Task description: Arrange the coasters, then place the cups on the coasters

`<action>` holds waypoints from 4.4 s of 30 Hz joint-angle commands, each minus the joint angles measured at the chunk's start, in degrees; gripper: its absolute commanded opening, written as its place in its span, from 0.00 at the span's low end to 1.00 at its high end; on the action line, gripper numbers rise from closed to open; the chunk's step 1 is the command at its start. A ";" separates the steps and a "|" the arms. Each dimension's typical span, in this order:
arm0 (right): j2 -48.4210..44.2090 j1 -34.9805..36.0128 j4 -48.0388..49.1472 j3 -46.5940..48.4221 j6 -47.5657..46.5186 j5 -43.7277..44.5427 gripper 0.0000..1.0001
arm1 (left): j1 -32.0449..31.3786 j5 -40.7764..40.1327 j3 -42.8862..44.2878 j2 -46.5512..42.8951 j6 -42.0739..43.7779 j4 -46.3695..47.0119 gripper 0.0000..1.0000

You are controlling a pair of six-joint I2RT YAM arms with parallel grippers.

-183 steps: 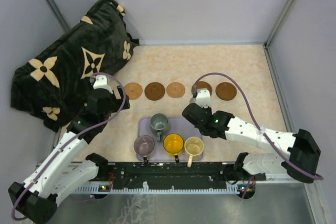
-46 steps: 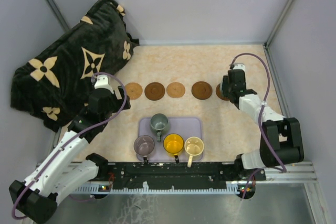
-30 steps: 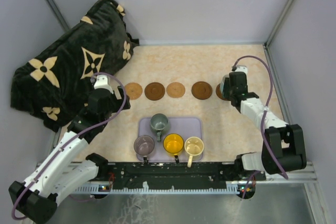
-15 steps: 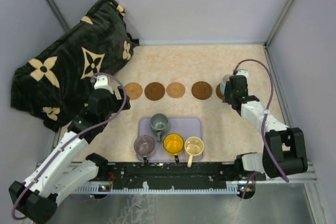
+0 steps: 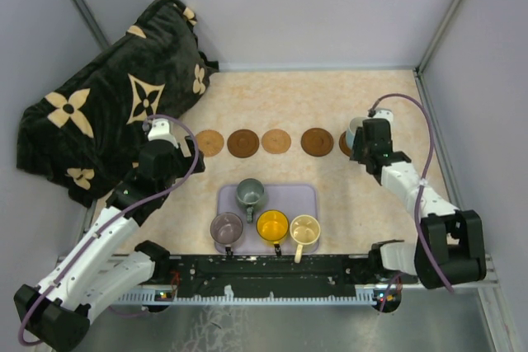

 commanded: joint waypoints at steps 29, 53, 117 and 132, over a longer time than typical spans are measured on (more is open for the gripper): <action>-24.87 46.47 -33.65 3.65 33.67 13.60 0.40 | 0.12 4.58 1.20 1.00 -0.03 0.47 0.99; -15.77 74.48 -45.29 8.33 56.50 17.26 0.73 | 0.12 7.58 0.74 0.87 -0.01 0.09 0.99; 8.19 83.63 -59.73 11.34 80.02 21.17 0.00 | 0.12 9.06 -0.54 0.48 -0.49 1.07 0.99; 5.30 83.59 -68.71 15.22 84.28 31.77 0.00 | 0.14 9.08 -0.72 1.36 -0.61 2.00 0.99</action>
